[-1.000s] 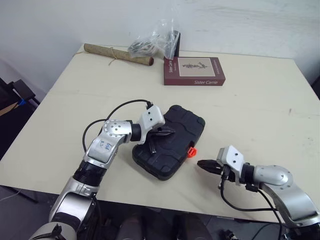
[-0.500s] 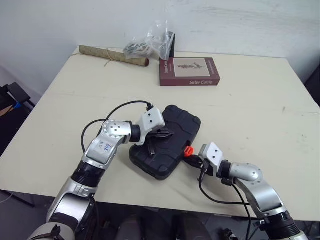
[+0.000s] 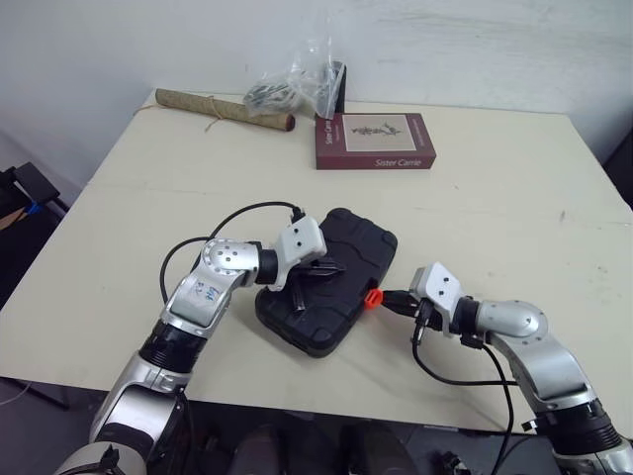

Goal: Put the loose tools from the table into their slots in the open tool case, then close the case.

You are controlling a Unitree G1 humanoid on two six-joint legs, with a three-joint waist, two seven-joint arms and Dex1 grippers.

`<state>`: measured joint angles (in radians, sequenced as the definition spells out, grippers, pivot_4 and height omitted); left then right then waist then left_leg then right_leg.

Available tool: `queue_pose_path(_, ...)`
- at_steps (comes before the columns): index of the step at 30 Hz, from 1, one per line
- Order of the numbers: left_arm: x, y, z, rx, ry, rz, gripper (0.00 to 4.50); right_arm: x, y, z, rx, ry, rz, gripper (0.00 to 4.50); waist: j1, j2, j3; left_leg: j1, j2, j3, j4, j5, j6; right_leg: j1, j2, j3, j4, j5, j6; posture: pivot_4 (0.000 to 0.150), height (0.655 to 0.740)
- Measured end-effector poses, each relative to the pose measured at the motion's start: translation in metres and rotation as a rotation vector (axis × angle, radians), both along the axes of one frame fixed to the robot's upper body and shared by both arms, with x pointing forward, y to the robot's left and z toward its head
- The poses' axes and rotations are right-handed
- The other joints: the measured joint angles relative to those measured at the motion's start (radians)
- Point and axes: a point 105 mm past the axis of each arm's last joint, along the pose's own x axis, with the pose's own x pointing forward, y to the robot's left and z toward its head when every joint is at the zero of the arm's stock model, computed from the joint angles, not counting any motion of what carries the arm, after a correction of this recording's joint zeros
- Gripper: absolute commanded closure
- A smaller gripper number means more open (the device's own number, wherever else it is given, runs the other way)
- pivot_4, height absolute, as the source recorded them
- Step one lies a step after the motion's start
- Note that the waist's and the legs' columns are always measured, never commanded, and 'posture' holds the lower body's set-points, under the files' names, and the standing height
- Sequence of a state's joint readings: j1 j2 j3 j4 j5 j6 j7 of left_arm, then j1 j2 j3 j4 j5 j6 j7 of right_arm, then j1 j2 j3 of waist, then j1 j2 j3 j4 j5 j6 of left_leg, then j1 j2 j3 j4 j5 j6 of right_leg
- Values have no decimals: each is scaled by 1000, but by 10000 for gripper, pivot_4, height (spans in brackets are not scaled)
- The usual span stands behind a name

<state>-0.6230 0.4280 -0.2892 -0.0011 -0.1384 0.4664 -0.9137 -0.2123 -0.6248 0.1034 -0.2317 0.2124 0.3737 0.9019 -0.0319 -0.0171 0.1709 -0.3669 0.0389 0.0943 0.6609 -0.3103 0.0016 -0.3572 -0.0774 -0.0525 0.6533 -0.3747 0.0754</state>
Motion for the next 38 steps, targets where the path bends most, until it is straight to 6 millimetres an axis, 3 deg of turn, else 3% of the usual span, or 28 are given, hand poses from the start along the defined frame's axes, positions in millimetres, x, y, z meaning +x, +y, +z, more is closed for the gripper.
queue_pose_path(3, 2, 4, 0, 0, -3, 4, 44448, -3, 5, 8, 14, 41, 13, 45000, -4, 0, 0, 1, 1, 0, -1, 0, -1, 0, 0, 0, 0, 0, 0, 1500, 7400)
queue_pose_path(6, 3, 9, -1, 0, -3, 14, 44448, -2, 13, 29, 64, 13, 36, 45000, -9, 0, 0, 3, 1, 0, -3, 1, -2, 1, 0, 0, 0, 0, 0, 1500, 7400)
queue_pose_path(10, 2, 8, -2, -8, -8, 11, 44448, -12, 39, 58, 159, -20, 146, 45000, 1, 1, -2, 7, 0, 0, -11, 2, -2, 2, 0, 0, -1, 0, -1, 1500, 7400)
queue_pose_path(14, 1, 12, 0, -71, -44, 17, 44448, -16, 29, 56, 115, 20, 151, 45000, 5, 0, -3, 7, -1, 0, -12, 2, -2, 2, -1, 1, -3, -1, -1, 1500, 7400)
queue_pose_path(17, -1, 20, 7, -188, -74, 28, 35980, -16, 10, 64, 110, 17, 118, 45000, 2, 0, -2, 6, -1, 1, -12, 2, -1, 2, -1, 1, -5, 0, -1, 1500, 7400)
queue_pose_path(19, -4, 34, 8, -220, -86, 45, 26987, -16, -7, 74, 104, 7, 83, 38161, 3, 0, -2, 5, -1, 0, -13, 3, -1, 1, -1, 0, -5, 0, -1, 1500, 7400)
queue_pose_path(21, -7, 58, 13, -230, -110, 90, 17645, -18, -25, 77, 59, -27, 61, 30240, 2, 1, -1, 1, 0, 0, -13, 3, -1, -2, 0, 0, -5, 0, -1, 1500, 7400)
queue_pose_path(24, -10, 127, 11, -159, -98, 291, 2616, -16, -67, 76, -55, -96, -19, 13489, 0, 1, 5, -1, -1, 0, -13, 3, -1, -4, 0, 0, -7, 0, -1, 1500, 7400)
queue_pose_path(25, -12, 152, 10, -128, -106, 372, 0, -14, -82, 77, -82, -123, -44, 8637, 1, 1, 7, -2, -1, 0, -13, 3, 0, -4, -1, 0, -8, 0, -1, 1500, 7400)
queue_pose_path(27, -20, 191, 8, -68, -129, 504, 0, -13, -104, 78, -115, -162, -79, 416, 3, 0, 7, -2, -1, 0, -12, 3, 1, -3, -1, 0, -9, 0, -1, 1500, 7400)
queue_pose_path(30, -37, 245, 7, -15, -154, 672, 0, -16, -137, 74, -154, -182, -113, 416, 4, 0, 8, -2, -1, 0, -12, 2, 2, -3, -2, -1, -10, 0, -1, 1500, 7400)
queue_pose_path(32, -50, 269, 7, 6, -170, 746, 0, -14, -153, 73, -149, -195, -153, 416, 5, -1, 9, -2, -2, 0, -12, 2, 2, -2, -3, -1, -10, 0, -1, 1500, 7400)
queue_pose_path(35, -59, 284, 6, 18, -185, 802, 0, -12, -165, 69, -154, -210, -175, 416, 6, 0, 9, -2, -2, 0, -13, 2, 2, -3, -4, -1, -10, 0, -1, 1500, 7400)
queue_pose_path(38, -59, 285, 9, 22, -219, 809, 0, -9, -168, 72, -159, -243, -176, 416, 3, 1, 10, -2, -2, 0, -14, 2, 1, -3, -3, -1, -9, 0, -1, 1500, 7400)
